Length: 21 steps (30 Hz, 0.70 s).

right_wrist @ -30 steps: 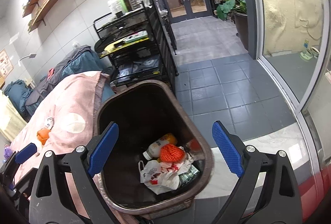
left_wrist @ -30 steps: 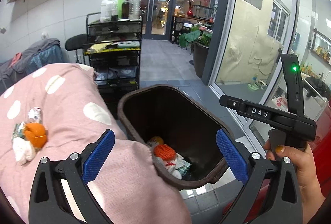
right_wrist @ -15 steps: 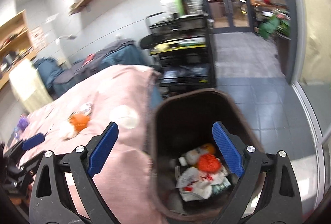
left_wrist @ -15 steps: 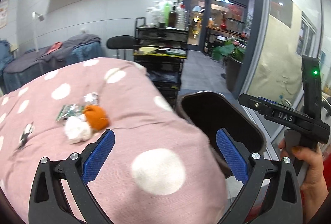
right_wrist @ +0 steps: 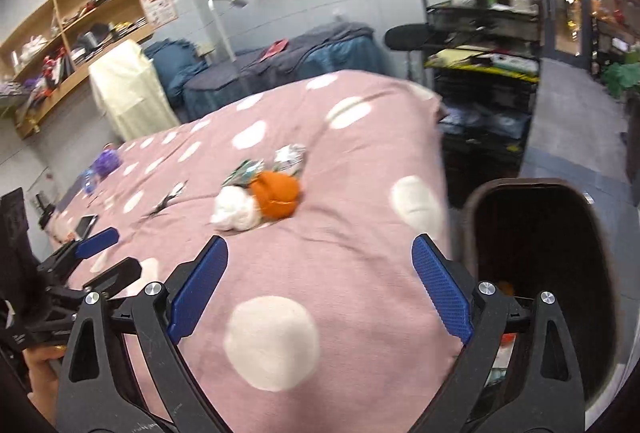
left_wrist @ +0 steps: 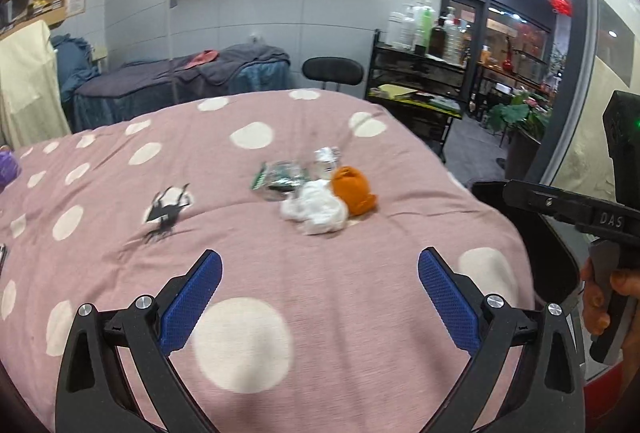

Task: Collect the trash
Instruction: 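Grasp the orange peel with the right tool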

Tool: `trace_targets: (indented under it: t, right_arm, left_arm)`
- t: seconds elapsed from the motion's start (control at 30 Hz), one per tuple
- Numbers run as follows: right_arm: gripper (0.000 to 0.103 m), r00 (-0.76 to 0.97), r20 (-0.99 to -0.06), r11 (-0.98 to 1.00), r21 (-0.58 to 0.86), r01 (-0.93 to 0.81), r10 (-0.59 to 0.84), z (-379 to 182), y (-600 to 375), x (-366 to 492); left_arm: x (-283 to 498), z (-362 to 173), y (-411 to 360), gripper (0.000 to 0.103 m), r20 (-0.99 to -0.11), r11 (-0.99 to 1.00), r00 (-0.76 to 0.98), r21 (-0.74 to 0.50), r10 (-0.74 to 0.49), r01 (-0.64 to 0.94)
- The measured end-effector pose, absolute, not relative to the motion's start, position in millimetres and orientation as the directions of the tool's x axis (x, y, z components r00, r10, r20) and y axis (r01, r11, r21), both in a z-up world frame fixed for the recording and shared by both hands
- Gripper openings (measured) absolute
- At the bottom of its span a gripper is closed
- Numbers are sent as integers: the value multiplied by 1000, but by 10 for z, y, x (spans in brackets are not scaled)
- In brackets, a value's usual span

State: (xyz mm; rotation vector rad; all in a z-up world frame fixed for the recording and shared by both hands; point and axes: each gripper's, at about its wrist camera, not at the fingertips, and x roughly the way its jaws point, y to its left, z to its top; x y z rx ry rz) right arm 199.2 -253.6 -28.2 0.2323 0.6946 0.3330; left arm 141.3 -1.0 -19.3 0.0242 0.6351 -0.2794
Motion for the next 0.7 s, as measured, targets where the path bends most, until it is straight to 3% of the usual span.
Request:
trace_targets:
  t: [0.23, 0.43, 0.53, 0.7]
  right_arm:
    - [92, 658, -659, 930, 233, -283, 365, -290, -2007, 2310]
    - [92, 552, -732, 915, 278, -292, 399, -397, -1765, 2888]
    - [82, 503, -762, 912, 313, -265, 407, -494, -1683, 3192]
    - [77, 432, -820, 926, 308, -219, 375, -733, -1548, 3563]
  left_arm:
    - [1567, -262, 377, 97, -623, 975, 754, -67, -207, 212]
    - [1701, -305, 455, 97, -648, 969, 723, -110, -238, 221]
    - [1770, -327, 415, 97, -660, 964, 707, -115, -255, 241]
    - [1984, -389, 275, 97, -694, 953, 664, -115, -278, 279]
